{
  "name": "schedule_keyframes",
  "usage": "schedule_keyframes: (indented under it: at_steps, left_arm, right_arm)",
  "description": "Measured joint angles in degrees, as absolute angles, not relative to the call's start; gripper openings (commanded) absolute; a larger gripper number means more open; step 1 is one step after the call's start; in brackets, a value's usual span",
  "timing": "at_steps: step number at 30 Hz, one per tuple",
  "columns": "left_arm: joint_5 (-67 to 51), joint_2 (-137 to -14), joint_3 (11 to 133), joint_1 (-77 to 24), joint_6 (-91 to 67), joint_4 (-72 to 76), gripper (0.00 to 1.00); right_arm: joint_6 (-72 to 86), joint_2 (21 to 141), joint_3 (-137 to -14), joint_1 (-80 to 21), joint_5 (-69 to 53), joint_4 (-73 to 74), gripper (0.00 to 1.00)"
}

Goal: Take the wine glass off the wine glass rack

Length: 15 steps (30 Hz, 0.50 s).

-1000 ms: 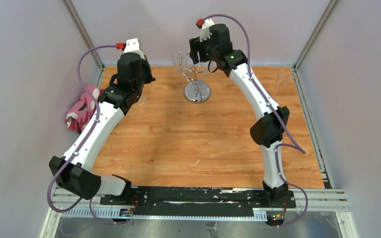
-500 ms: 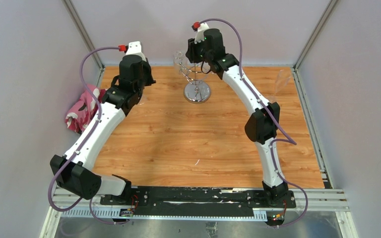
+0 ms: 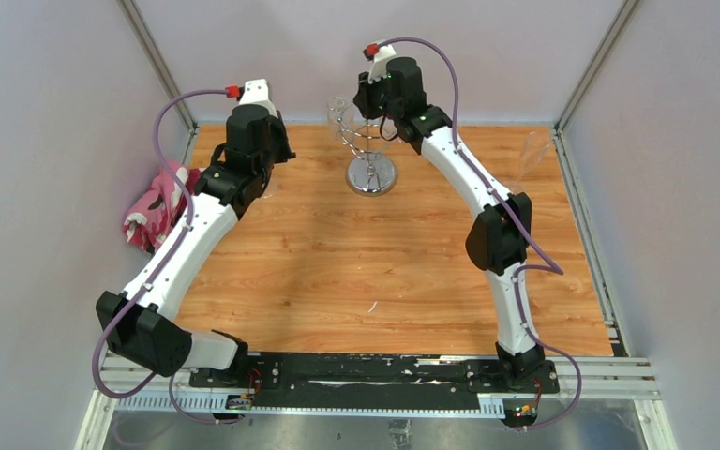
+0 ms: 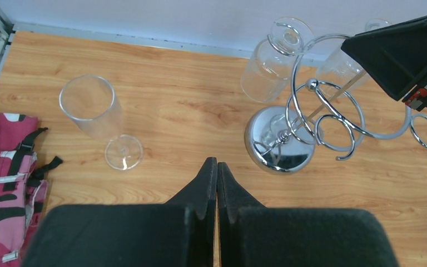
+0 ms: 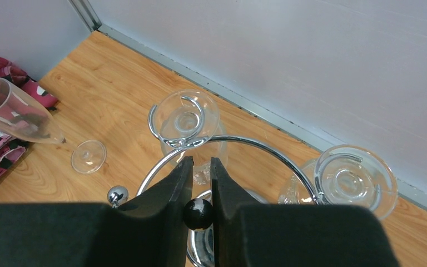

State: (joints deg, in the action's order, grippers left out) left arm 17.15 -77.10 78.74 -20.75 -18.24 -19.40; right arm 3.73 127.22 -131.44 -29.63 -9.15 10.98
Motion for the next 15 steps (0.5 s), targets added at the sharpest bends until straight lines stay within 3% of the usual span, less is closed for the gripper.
schedule_keyframes:
  at_steps: [15]
  left_arm:
    - [14.7, -77.5, 78.7, -20.8, -19.6, -18.4, 0.00]
  right_arm:
    - [2.3, 120.3, -121.1, -30.3, -8.0, 8.2, 0.00]
